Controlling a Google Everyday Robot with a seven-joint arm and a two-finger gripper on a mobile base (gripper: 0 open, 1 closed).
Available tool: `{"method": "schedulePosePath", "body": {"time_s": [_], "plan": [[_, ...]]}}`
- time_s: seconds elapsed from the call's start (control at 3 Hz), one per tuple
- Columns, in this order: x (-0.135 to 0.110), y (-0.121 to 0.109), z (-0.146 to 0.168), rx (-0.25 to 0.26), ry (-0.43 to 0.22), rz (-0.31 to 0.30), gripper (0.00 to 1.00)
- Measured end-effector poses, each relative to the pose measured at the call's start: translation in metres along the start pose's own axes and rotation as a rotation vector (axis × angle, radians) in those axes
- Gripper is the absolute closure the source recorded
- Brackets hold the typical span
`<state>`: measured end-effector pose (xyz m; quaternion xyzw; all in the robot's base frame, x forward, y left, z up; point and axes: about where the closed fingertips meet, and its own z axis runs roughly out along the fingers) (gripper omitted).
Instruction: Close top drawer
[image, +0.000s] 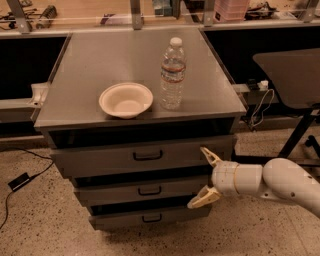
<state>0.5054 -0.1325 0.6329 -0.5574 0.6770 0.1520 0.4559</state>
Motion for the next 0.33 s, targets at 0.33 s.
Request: {"method": "schedulePosePath", "body": {"time_s": [0.33], "plan": [[0.0000,0.0000,0.0000,0.000,0.000,0.000,0.00]]}}
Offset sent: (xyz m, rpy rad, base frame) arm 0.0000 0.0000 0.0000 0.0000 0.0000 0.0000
